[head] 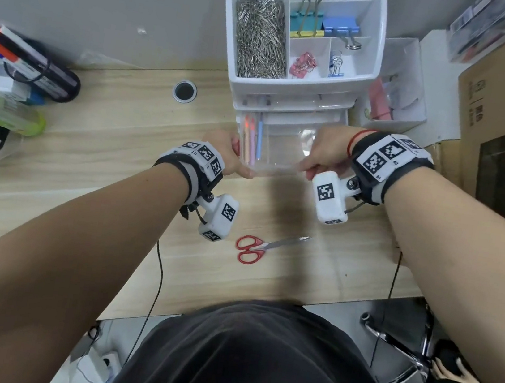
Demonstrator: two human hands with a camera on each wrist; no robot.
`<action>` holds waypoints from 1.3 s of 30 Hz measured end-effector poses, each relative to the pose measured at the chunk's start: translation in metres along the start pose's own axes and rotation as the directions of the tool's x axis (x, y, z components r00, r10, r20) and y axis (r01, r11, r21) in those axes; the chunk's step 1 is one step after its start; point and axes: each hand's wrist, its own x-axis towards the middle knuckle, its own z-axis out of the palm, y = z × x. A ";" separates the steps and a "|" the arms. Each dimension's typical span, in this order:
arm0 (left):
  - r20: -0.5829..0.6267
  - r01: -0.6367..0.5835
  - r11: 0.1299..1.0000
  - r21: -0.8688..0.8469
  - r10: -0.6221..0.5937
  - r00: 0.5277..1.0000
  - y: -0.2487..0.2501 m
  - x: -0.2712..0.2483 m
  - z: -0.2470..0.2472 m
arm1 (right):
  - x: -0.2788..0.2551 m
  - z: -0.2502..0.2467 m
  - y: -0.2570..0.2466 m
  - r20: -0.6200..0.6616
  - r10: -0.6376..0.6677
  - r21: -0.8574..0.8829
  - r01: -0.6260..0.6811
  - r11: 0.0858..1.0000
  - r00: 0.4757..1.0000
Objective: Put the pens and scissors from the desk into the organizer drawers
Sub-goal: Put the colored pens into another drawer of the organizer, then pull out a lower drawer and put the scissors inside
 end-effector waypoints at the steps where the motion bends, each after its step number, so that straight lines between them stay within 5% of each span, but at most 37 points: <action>1: -0.001 -0.002 1.000 0.005 0.002 1.000 0.000 0.001 0.000 | -0.004 -0.001 0.006 0.041 0.031 -0.081 -0.028 0.996 0.999; 6: -0.047 0.006 1.000 -0.016 -0.006 0.999 -0.002 0.007 -0.003 | -0.010 -0.001 0.014 0.011 0.072 -0.126 -0.070 0.990 0.997; 12: -0.252 0.046 0.981 -0.187 -0.094 0.963 0.005 0.018 -0.017 | -0.005 -0.013 0.012 -0.231 0.011 -0.036 -0.020 0.999 0.973; 18: -0.316 -0.087 0.990 -0.107 0.049 0.948 0.008 0.032 -0.028 | 0.005 -0.006 0.014 -0.399 -0.091 0.084 0.135 0.987 0.913; 26: -0.333 -0.099 0.993 -0.071 0.070 0.940 0.006 0.053 -0.030 | 0.026 0.003 0.020 -0.510 -0.148 0.172 0.269 0.948 0.847; 29: -0.367 -0.104 0.990 -0.099 0.061 0.928 0.003 0.057 -0.024 | 0.035 0.014 0.021 -0.447 -0.115 0.199 0.224 0.954 0.887; 33: -0.312 -0.036 0.985 -0.168 -0.018 0.950 -0.004 0.061 -0.012 | 0.059 0.038 0.018 -0.191 -0.021 0.335 0.085 0.938 0.981; 39: -0.153 0.079 0.991 -0.108 -0.095 0.984 -0.010 0.069 0.008 | 0.111 0.051 0.022 -0.040 -0.003 0.841 0.035 0.540 0.999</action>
